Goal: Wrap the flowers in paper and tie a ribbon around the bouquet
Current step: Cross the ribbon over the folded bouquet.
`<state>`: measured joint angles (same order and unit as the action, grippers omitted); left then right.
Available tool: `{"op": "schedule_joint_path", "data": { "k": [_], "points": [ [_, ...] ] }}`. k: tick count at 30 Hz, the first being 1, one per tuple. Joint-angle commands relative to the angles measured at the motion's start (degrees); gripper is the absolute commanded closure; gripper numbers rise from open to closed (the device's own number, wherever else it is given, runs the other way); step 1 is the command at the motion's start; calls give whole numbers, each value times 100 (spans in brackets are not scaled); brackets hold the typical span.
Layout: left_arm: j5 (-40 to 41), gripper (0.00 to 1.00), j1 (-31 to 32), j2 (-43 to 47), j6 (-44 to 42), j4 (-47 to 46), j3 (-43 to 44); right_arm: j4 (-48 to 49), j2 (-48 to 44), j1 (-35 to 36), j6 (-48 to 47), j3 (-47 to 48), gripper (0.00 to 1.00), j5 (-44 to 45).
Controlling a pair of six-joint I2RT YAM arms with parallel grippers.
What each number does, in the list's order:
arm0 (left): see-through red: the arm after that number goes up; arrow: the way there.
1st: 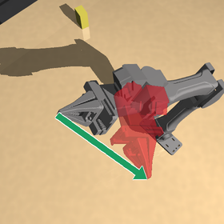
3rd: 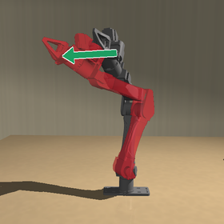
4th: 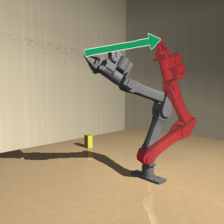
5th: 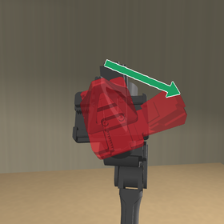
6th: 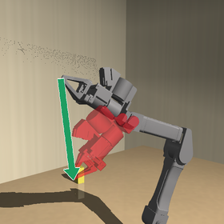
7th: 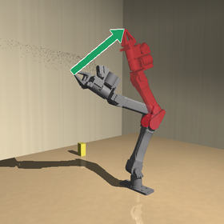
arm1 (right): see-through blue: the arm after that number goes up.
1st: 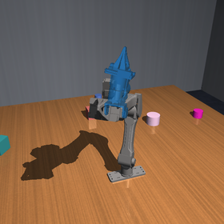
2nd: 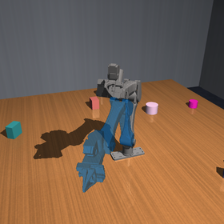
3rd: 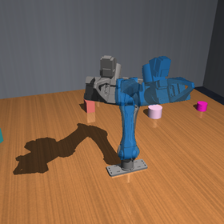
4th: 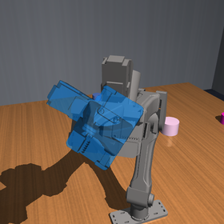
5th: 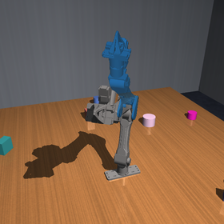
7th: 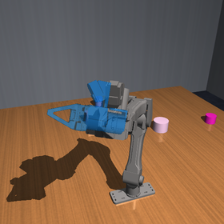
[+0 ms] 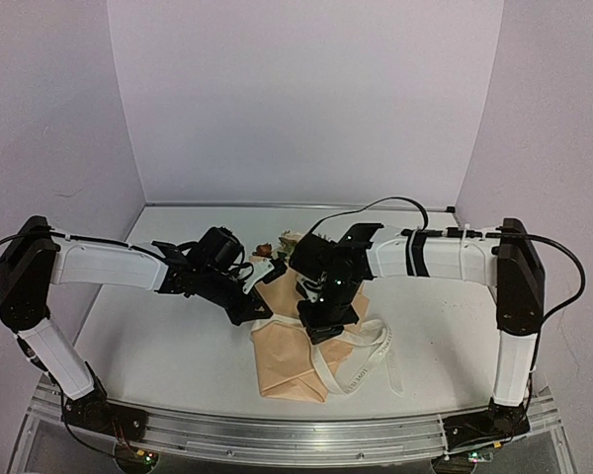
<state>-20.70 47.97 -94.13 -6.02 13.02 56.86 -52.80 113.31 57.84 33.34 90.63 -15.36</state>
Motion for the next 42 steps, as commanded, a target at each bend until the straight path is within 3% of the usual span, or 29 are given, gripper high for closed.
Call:
{"op": "schedule_joint_path", "data": {
  "k": [1, 20, 29, 42],
  "points": [
    [-182, 100, -35, 150, -17, -63, -22, -223, 178, 152, -326, 226, 100, 404],
    [-616, 100, -155, -33, 188, -42, 32, -58, 619, 281, -384, 752, 100, 1148],
    [-736, 100, -256, 65, 300, -270, -118, 125, 370, 107, 56, 284, 100, -105],
    [-708, 100, -270, 60, 199, -222, -58, 1951, -47, -336, 1743, -714, 100, -1886]
  ]
}}
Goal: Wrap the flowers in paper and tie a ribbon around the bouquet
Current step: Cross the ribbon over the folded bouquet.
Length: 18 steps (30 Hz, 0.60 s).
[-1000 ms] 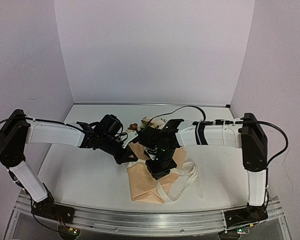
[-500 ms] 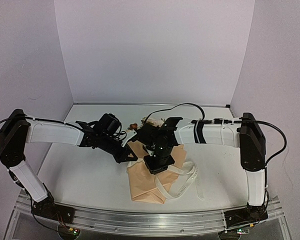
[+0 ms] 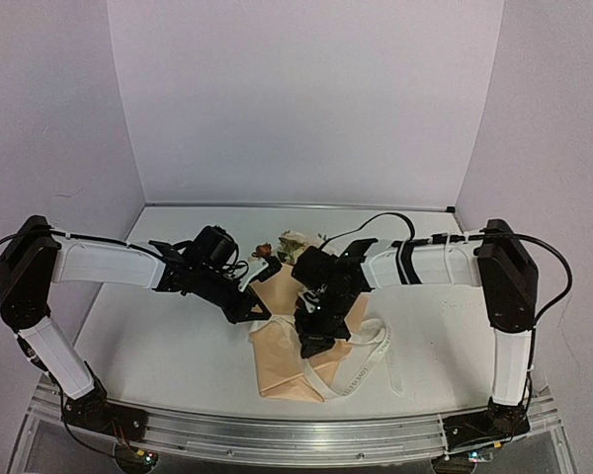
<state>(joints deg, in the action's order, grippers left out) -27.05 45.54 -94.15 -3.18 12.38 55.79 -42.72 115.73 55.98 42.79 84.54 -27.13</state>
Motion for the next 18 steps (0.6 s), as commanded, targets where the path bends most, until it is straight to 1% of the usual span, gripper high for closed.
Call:
{"op": "schedule_joint_path", "data": {
  "k": [1, 11, 18],
  "points": [
    [-63, 100, -28, 76, -90, -157, 53, 1104, -300, -188, 985, -157, 100, -848],
    [78, 100, -28, 140, -165, -121, 67, 1992, -491, -304, 1842, -553, 100, -1535],
    [174, 100, -28, 140, -170, -171, 45, 2272, -754, -303, 2008, -1110, 100, -1648]
  ]
}}
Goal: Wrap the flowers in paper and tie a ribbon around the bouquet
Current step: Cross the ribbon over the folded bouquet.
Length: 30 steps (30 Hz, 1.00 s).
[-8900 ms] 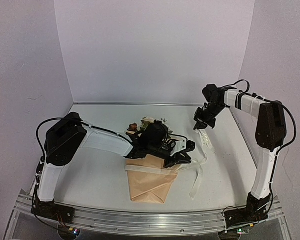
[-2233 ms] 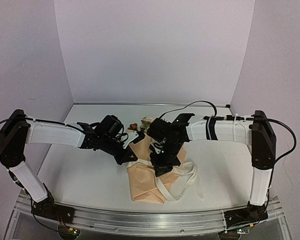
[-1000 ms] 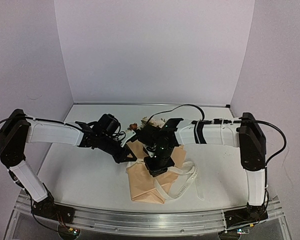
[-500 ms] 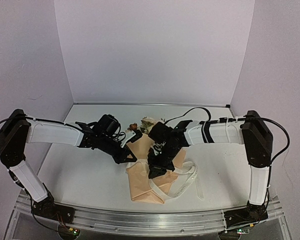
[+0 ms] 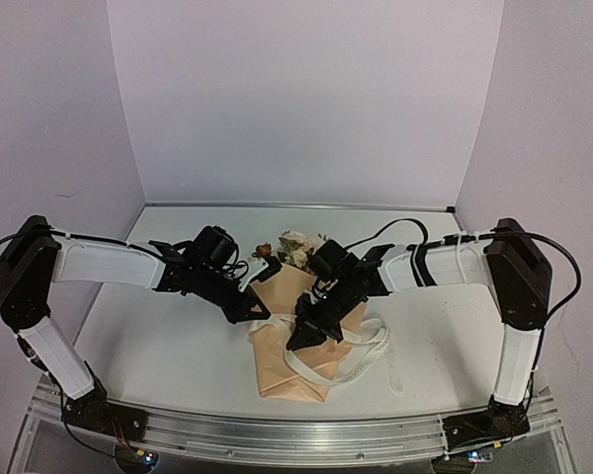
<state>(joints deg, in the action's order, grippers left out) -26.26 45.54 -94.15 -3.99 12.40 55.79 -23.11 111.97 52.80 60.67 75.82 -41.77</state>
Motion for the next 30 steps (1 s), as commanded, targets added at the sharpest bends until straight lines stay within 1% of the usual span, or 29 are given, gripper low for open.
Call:
{"op": "schedule_joint_path", "data": {
  "k": [1, 18, 26, 30],
  "points": [
    [109, 100, -28, 137, -83, -183, 43, 330, -408, 15, 228, -289, 100, -196],
    [281, 100, -28, 220, 38, -382, -64, 655, -692, 6, 428, -782, 100, -329],
    [206, 100, -27, 288, 25, -410, -136, 797, -490, -101, 444, -540, 100, -104],
    [61, 100, -25, 253, -24, -329, -117, 833, -219, -190, 445, -271, 100, -66]
  ]
}}
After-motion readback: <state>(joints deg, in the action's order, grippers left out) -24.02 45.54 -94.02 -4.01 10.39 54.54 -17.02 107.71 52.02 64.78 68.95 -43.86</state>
